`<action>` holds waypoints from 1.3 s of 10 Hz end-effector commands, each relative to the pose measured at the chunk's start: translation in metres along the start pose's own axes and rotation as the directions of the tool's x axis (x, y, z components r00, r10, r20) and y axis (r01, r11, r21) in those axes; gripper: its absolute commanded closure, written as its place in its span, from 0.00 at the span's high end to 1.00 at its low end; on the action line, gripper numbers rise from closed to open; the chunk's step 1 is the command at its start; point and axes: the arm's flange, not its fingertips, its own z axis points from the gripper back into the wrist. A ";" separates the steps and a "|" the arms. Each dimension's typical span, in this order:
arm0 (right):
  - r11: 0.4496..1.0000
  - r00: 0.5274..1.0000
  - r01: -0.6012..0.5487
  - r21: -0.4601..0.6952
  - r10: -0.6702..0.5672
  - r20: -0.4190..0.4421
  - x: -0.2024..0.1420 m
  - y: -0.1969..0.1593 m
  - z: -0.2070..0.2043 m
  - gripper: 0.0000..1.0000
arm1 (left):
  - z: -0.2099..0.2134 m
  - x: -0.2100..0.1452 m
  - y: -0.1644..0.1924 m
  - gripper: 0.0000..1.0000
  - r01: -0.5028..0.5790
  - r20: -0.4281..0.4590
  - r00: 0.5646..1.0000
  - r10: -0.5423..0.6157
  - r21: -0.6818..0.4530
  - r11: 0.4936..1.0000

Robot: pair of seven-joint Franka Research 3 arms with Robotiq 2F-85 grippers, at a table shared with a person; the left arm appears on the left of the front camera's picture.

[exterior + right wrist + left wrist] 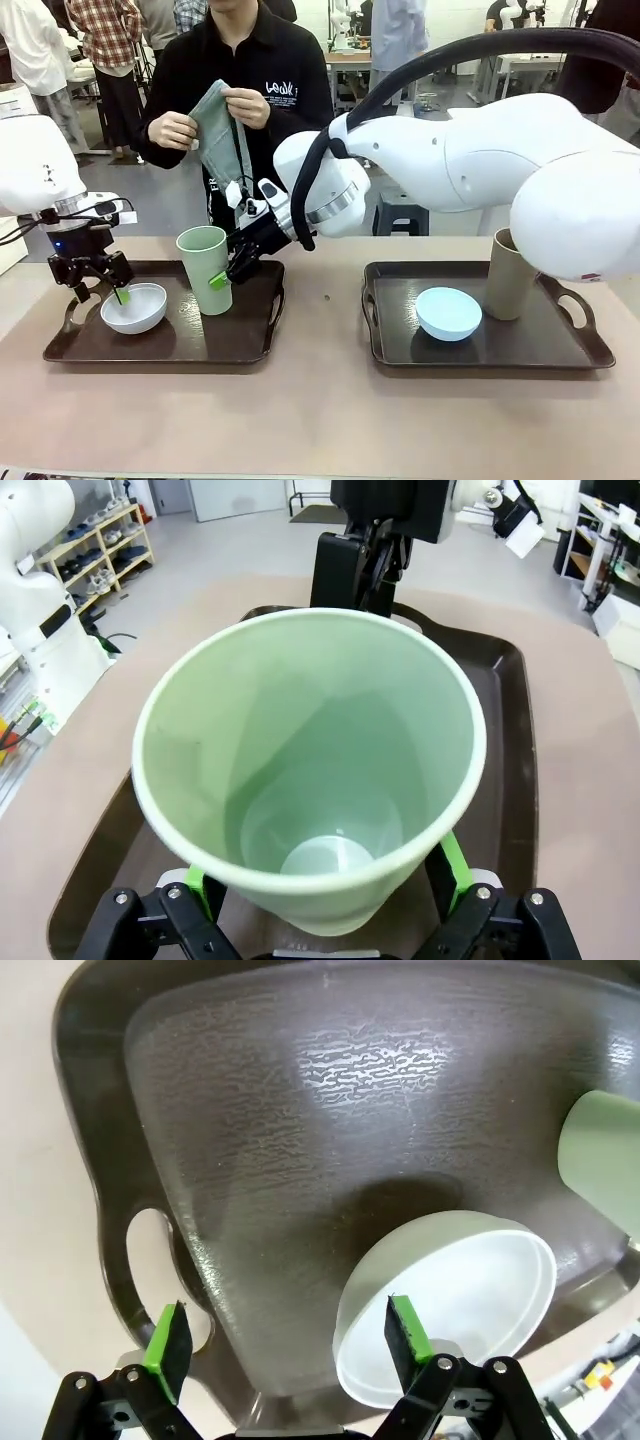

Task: Set up a tray with a mat and arrange the tableware.
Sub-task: Pick up the Picnic Bowl and Reusable plastic cup from the Handle tray in front of the human's position and hold them in the air.

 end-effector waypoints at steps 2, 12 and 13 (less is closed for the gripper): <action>0.998 0.999 -0.025 0.053 0.027 -0.024 0.006 -0.010 -0.011 0.41 | 0.001 0.003 0.000 0.53 0.020 -0.018 1.000 -0.019 0.011 1.000; 0.998 0.999 -0.036 0.052 0.036 0.002 -0.001 -0.007 -0.001 0.24 | 0.004 0.005 -0.001 0.00 -0.004 -0.025 1.000 0.005 0.020 1.000; 0.998 0.999 -0.039 0.049 0.038 0.003 -0.002 -0.005 0.001 0.00 | 0.005 0.005 -0.003 0.00 -0.004 -0.022 1.000 0.004 0.028 1.000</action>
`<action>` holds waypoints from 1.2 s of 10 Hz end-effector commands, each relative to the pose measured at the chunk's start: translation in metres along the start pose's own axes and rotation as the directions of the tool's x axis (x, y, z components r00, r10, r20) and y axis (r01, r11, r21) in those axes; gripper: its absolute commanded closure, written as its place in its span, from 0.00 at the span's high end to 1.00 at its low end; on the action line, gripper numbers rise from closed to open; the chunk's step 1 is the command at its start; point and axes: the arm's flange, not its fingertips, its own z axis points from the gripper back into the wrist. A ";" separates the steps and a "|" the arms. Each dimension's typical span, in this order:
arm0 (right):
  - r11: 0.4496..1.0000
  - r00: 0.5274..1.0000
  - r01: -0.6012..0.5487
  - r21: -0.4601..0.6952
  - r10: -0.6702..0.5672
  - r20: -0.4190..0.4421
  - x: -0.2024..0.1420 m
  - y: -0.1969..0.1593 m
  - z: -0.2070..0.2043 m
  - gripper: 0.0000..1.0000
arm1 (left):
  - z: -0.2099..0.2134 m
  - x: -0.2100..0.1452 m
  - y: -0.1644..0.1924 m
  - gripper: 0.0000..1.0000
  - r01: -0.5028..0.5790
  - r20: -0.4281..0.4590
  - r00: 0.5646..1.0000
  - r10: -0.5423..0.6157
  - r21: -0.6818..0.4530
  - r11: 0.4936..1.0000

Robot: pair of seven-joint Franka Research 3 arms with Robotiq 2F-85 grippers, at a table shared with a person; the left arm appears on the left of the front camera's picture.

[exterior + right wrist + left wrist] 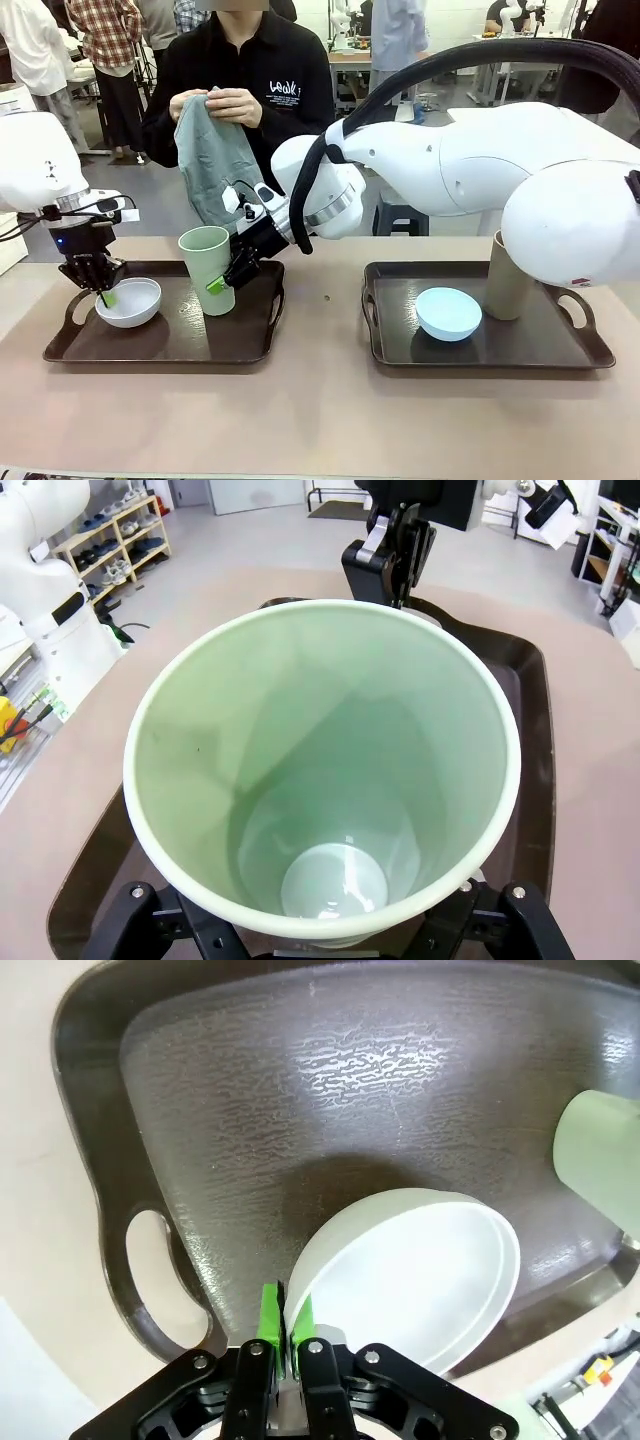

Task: Set up a tray with a mat and arrange the tableware.
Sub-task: Pick up the Picnic Bowl and Reusable plastic cup from the Handle tray in front of the human's position and hold them in the air.

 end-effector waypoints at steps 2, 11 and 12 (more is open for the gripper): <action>1.000 1.000 -0.013 0.010 0.012 0.019 0.000 -0.002 0.009 0.00 | 0.000 0.002 -0.002 0.00 -0.021 -0.002 1.000 0.021 0.041 0.999; 0.987 0.990 -0.136 -0.087 0.139 0.032 0.139 0.117 0.097 0.24 | 0.166 -0.072 -0.090 0.00 0.030 0.251 0.966 -0.055 0.101 0.994; 0.989 0.995 -0.095 -0.116 0.097 0.015 0.138 0.115 0.102 0.24 | 0.172 -0.074 -0.092 0.00 -0.002 0.270 0.963 -0.027 0.105 0.994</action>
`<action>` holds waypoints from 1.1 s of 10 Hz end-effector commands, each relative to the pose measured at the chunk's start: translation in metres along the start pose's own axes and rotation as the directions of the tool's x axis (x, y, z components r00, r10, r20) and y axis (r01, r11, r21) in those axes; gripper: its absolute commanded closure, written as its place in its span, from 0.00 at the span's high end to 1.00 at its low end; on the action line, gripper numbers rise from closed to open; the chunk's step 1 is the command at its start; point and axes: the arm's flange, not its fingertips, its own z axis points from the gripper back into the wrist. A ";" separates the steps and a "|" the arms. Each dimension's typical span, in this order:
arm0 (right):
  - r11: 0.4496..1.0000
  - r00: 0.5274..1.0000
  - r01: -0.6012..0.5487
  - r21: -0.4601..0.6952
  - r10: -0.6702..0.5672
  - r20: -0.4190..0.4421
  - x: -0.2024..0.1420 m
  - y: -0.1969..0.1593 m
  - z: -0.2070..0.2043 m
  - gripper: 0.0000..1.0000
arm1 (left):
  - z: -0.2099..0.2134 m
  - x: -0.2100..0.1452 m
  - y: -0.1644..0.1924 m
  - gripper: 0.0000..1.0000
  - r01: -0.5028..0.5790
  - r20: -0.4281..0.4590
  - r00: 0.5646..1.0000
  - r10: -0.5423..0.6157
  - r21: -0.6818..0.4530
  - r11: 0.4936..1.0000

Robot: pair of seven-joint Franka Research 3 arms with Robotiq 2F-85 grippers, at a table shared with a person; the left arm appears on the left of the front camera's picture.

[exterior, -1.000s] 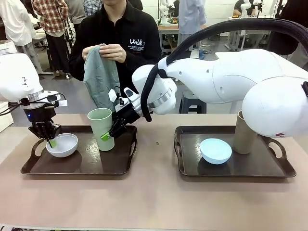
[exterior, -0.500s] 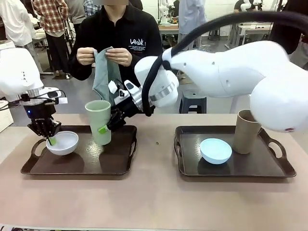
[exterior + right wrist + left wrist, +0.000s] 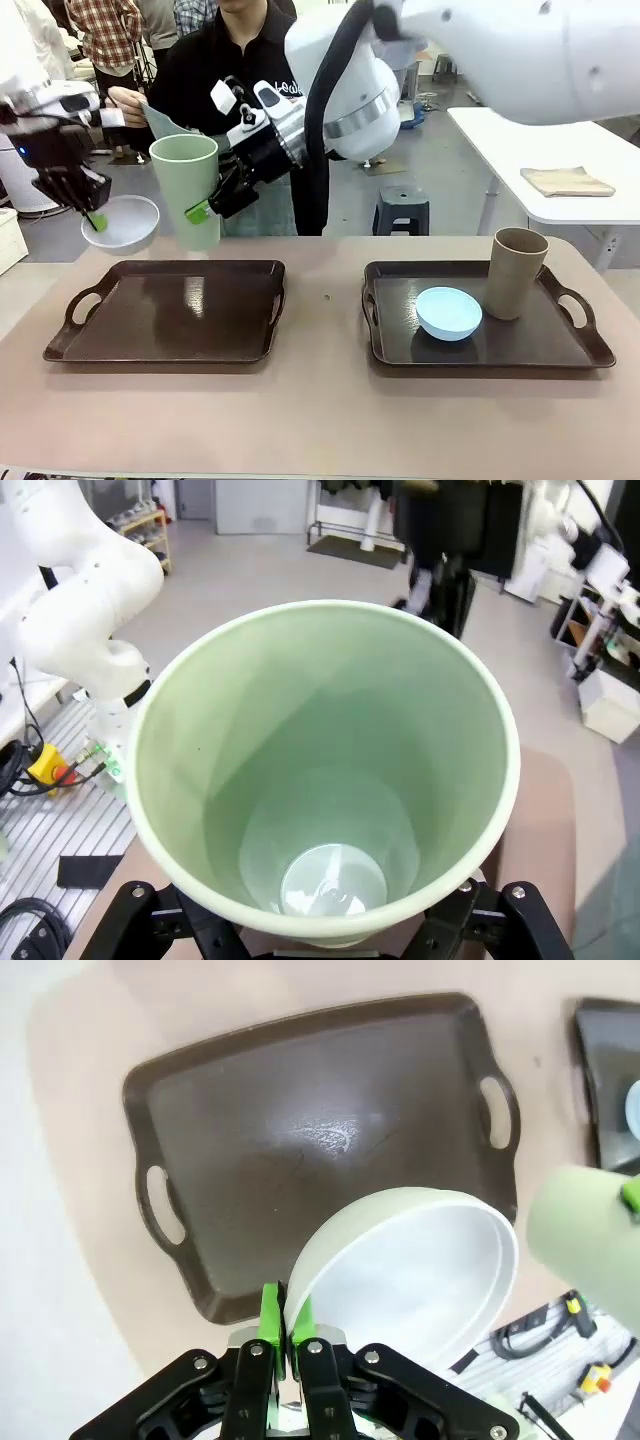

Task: Set up a tray with a mat and arrange the tableware.
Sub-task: Pick up the Picnic Bowl and Reusable plastic cup from the Handle tray in front of the human's position and hold them in the air, then place the Picnic Bowl and Reusable plastic cup back onto the Handle tray in front of the human's position.

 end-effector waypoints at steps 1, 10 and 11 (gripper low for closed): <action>1.000 1.000 0.004 0.029 -0.005 0.026 -0.005 -0.009 -0.011 0.24 | -0.021 0.005 0.009 0.00 0.005 -0.040 0.999 -0.006 -0.022 1.000; 1.000 1.000 0.004 0.029 -0.005 0.026 -0.005 -0.009 -0.011 0.24 | -0.021 0.005 0.009 0.00 0.005 -0.040 0.999 -0.006 -0.022 1.000; 1.000 1.000 0.004 0.029 -0.005 0.026 -0.005 -0.009 -0.011 0.24 | -0.021 0.005 0.009 0.00 0.005 -0.040 0.999 -0.006 -0.022 1.000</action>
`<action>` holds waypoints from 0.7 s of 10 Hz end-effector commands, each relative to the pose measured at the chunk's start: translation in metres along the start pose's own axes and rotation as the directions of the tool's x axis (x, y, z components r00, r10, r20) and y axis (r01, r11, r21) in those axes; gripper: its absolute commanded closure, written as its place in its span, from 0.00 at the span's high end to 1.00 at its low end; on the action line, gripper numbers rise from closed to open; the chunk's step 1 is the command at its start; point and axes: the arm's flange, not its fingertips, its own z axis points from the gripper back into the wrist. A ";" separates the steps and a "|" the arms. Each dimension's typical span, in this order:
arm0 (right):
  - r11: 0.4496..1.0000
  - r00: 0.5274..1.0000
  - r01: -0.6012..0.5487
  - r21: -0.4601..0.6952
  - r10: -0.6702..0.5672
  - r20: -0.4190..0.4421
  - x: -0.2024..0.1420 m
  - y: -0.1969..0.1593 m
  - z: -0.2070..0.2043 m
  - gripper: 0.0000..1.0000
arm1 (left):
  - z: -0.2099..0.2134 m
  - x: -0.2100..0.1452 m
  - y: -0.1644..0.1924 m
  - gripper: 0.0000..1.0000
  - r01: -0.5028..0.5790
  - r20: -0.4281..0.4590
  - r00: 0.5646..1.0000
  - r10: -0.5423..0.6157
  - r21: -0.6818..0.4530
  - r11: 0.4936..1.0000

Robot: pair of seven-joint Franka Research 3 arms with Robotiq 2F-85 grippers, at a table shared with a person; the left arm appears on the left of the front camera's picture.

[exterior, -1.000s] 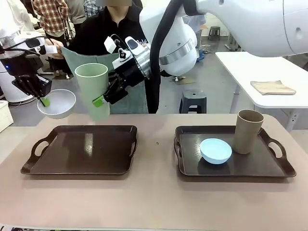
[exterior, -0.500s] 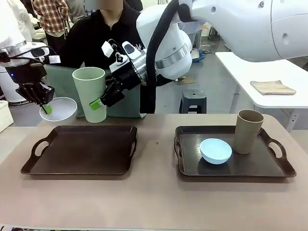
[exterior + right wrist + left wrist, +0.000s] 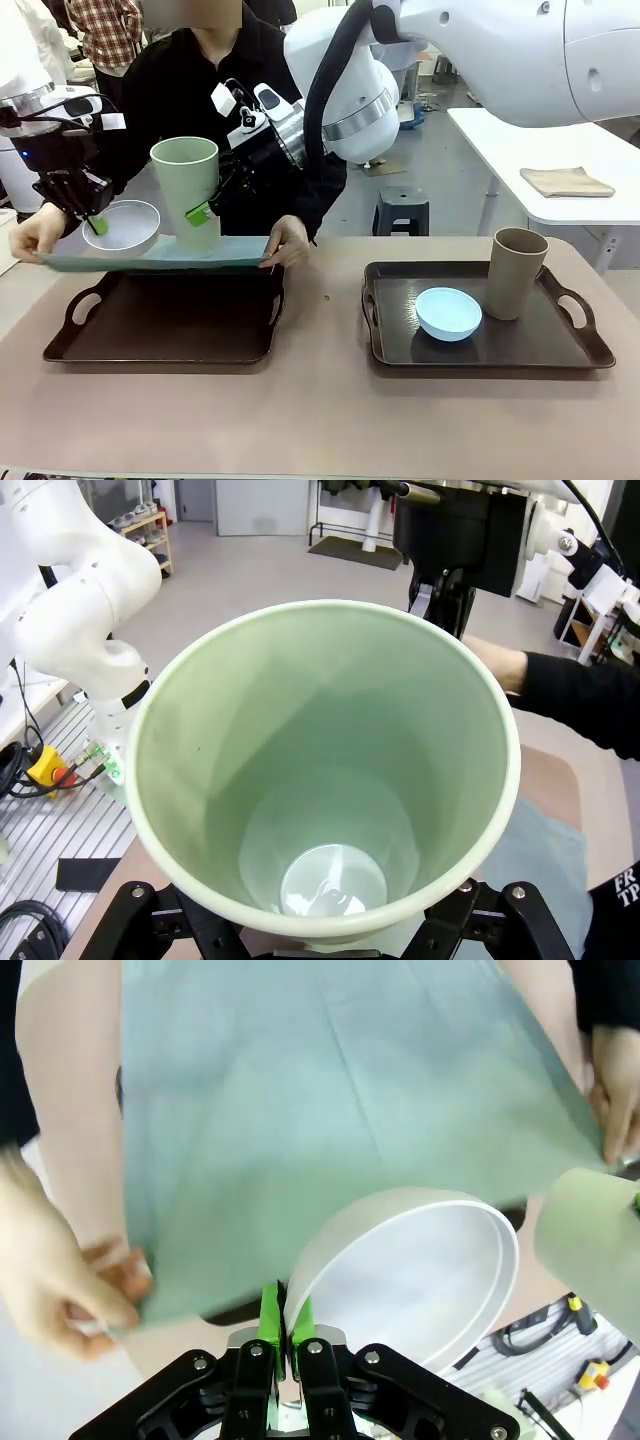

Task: Set up a tray with a mat and arrange the tableware.
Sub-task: Place the Picnic Bowl and Reusable plastic cup back onto the Handle tray in front of the human's position.

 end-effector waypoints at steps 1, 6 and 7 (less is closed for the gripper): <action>1.000 1.000 -0.004 0.008 0.004 0.007 0.001 0.000 0.001 0.24 | 0.002 0.000 0.001 0.00 0.016 0.008 1.000 -0.016 -0.007 1.000; 1.000 1.000 -0.004 0.008 0.004 0.007 0.001 0.000 0.001 0.24 | 0.002 0.000 0.001 0.00 0.016 0.008 1.000 -0.016 -0.007 1.000; 1.000 1.000 -0.004 0.008 0.004 0.007 0.001 0.000 0.001 0.24 | 0.002 0.000 0.001 0.00 0.016 0.008 1.000 -0.016 -0.007 1.000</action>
